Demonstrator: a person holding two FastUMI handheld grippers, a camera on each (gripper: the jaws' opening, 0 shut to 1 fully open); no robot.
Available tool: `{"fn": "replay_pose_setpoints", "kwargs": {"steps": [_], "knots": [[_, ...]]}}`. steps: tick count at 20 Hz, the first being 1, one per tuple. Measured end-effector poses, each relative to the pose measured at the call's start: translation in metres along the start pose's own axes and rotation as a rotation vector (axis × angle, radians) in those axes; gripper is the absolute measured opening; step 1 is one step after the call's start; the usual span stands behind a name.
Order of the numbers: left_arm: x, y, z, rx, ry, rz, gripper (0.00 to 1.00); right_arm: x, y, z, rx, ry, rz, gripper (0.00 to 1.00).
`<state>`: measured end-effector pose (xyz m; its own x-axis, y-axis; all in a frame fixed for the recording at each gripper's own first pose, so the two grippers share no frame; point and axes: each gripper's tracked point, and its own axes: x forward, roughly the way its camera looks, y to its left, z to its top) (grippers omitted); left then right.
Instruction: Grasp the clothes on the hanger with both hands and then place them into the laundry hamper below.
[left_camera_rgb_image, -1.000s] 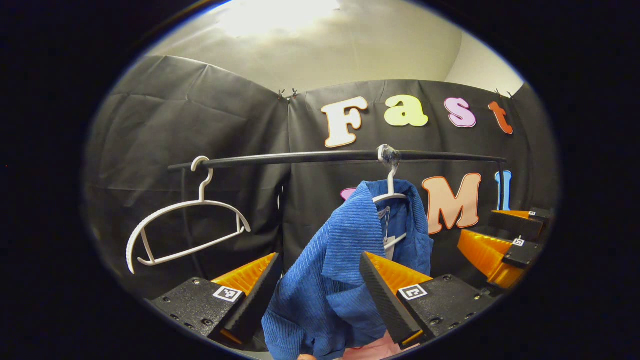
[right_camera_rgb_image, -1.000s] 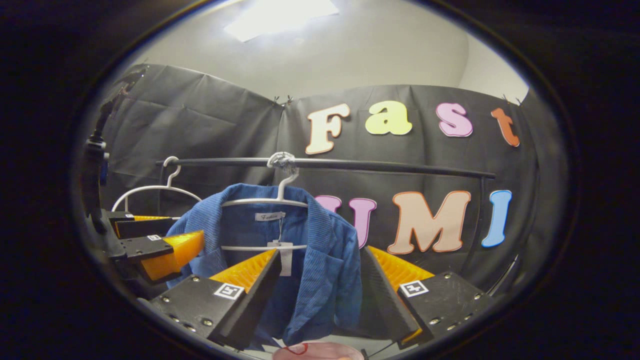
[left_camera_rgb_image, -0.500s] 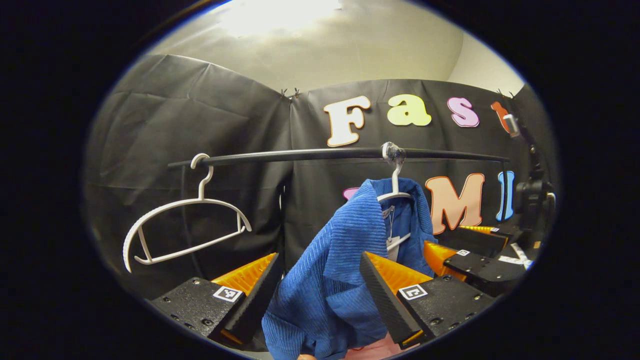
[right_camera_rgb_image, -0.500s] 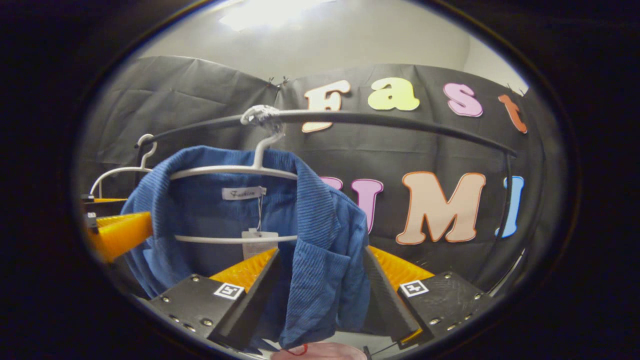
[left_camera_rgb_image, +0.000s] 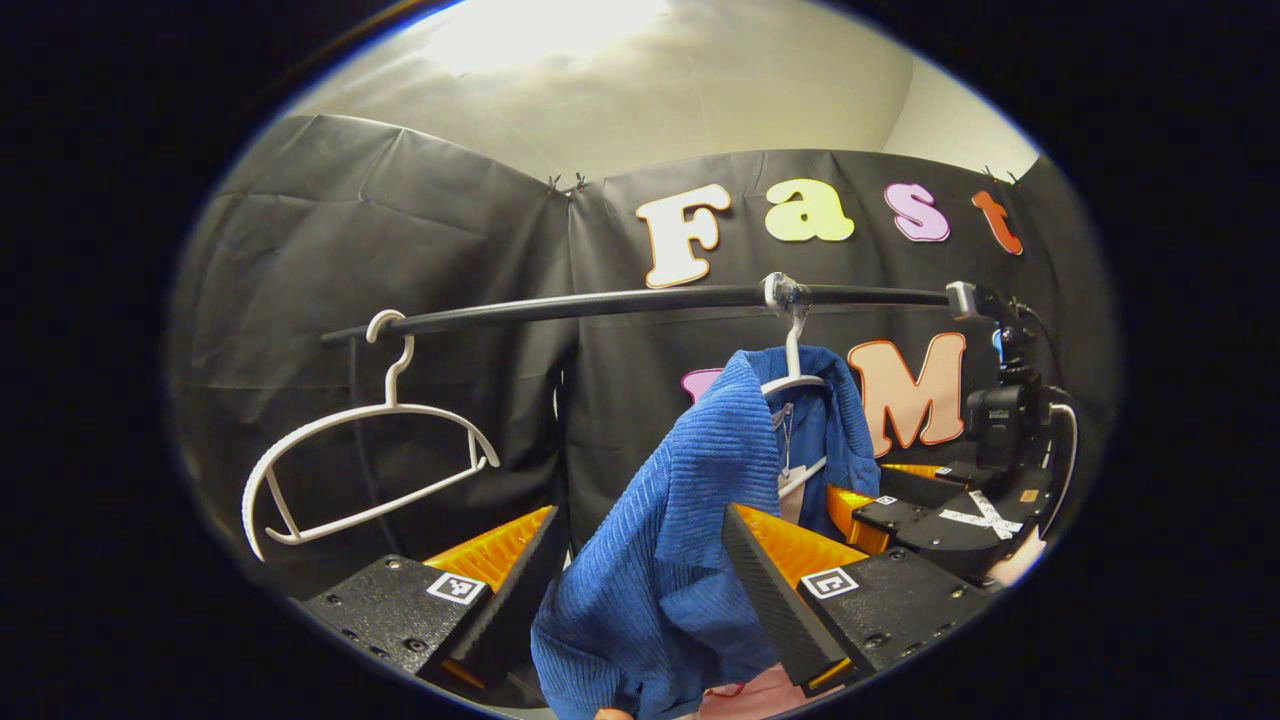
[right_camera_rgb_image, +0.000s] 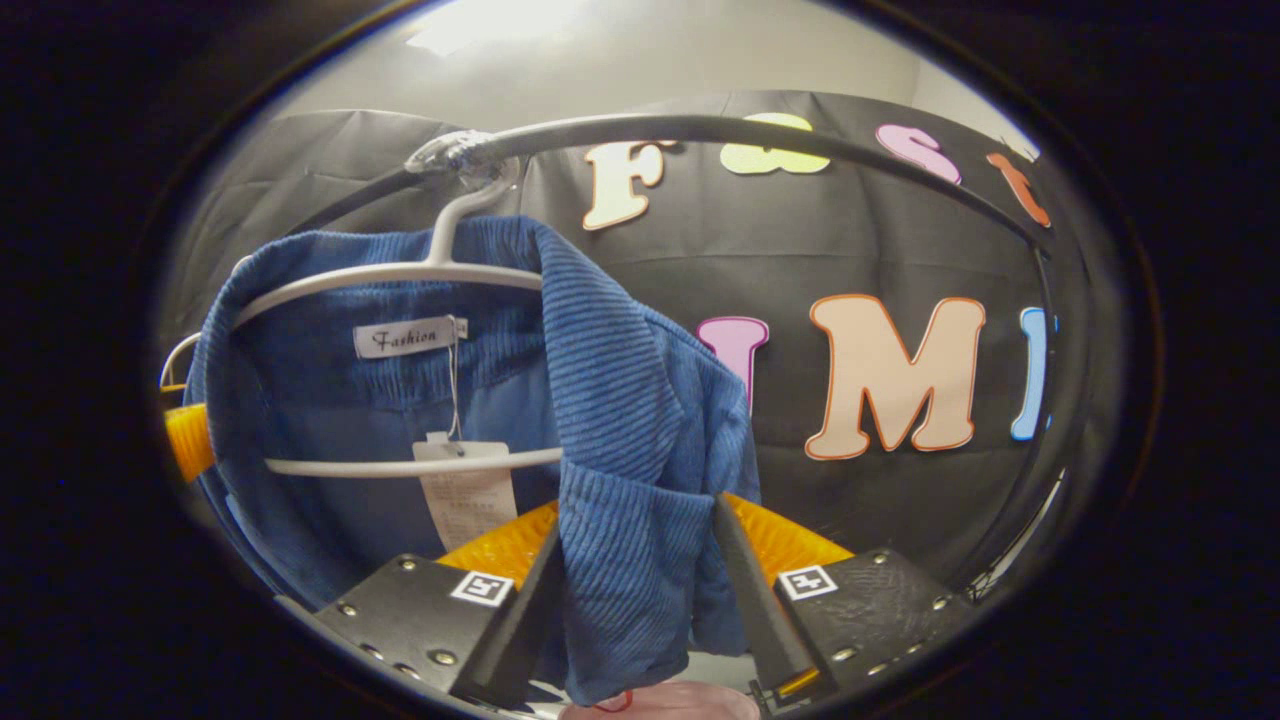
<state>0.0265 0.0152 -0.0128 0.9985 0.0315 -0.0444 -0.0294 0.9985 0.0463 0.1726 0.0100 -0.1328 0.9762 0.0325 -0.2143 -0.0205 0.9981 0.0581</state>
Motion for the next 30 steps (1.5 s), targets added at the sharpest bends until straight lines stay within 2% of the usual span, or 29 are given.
{"fn": "replay_pose_setpoints", "kwargs": {"steps": [1,2,4,6,7,9,10,11,12,15,16,19,20,22,23,24,25,26,29,30], "knots": [[0.0,0.0,0.0,0.0,0.002,0.001,1.0,0.001,0.001,-0.008,0.002,0.022,0.006,0.73],[-0.001,0.001,0.0,0.0,0.003,0.001,1.0,0.003,-0.001,-0.012,0.003,0.032,-0.005,0.76],[-0.004,0.001,0.0,0.001,0.004,0.002,1.0,0.001,0.005,-0.018,0.015,0.046,0.019,0.47],[-0.007,0.003,-0.001,0.006,0.004,0.011,1.0,-0.005,-0.002,-0.021,0.001,0.061,-0.021,0.17],[-0.009,0.005,-0.001,0.007,0.006,0.014,1.0,-0.002,0.003,-0.024,0.002,0.071,-0.011,0.02],[-0.013,0.006,-0.001,0.006,0.005,0.02,1.0,-0.003,0.004,-0.024,-0.012,0.083,-0.006,0.06],[-0.015,0.005,0.0,0.006,0.004,0.022,1.0,-0.004,0.003,-0.021,-0.022,0.083,-0.008,0.01],[-0.017,0.005,0.0,0.01,0.005,0.029,1.0,-0.007,0.004,-0.022,-0.027,0.086,-0.003,0.06],[-0.02,0.007,0.0,0.012,0.005,0.037,1.0,-0.009,0.004,-0.022,-0.03,0.087,0.002,0.06],[-0.026,0.009,0.001,0.009,0.009,0.059,1.0,-0.015,-0.001,-0.019,-0.023,0.081,0.014,0.06],[-0.031,0.01,0.0,0.01,0.009,0.067,1.0,-0.017,-0.003,-0.02,-0.013,0.082,0.015,0.02],[-0.042,0.013,0.004,0.02,0.006,0.091,1.0,-0.021,-0.005,-0.019,0.019,0.082,0.025,0.11],[-0.047,0.014,0.005,0.023,0.006,0.101,1.0,-0.023,-0.006,-0.018,0.023,0.082,0.027,0.06],[-0.056,0.007,0.009,0.013,0.002,0.104,1.0,-0.025,-0.007,-0.019,0.025,0.082,0.037,0.06],[-0.06,-0.001,0.013,0.005,-0.004,0.095,1.0,-0.028,-0.007,-0.019,0.025,0.081,0.041,0.02],[-0.063,-0.006,0.014,0.001,-0.006,0.086,1.0,-0.029,-0.007,-0.017,0.025,0.081,0.046,0.06],[-0.064,-0.011,0.014,0.002,-0.007,0.078,1.0,-0.031,-0.008,-0.018,0.025,0.081,0.052,0.01],[-0.066,-0.016,0.013,0.004,-0.006,0.071,1.0,-0.032,-0.009,-0.018,0.024,0.081,0.056,0.06],[-0.063,-0.038,0.01,-0.004,0.002,0.047,1.0,-0.036,-0.011,-0.016,0.011,0.078,0.065,0.06],[-0.061,-0.044,0.006,-0.007,0.005,0.046,1.0,-0.036,-0.011,-0.015,0.007,0.078,0.068,0.01]]}}
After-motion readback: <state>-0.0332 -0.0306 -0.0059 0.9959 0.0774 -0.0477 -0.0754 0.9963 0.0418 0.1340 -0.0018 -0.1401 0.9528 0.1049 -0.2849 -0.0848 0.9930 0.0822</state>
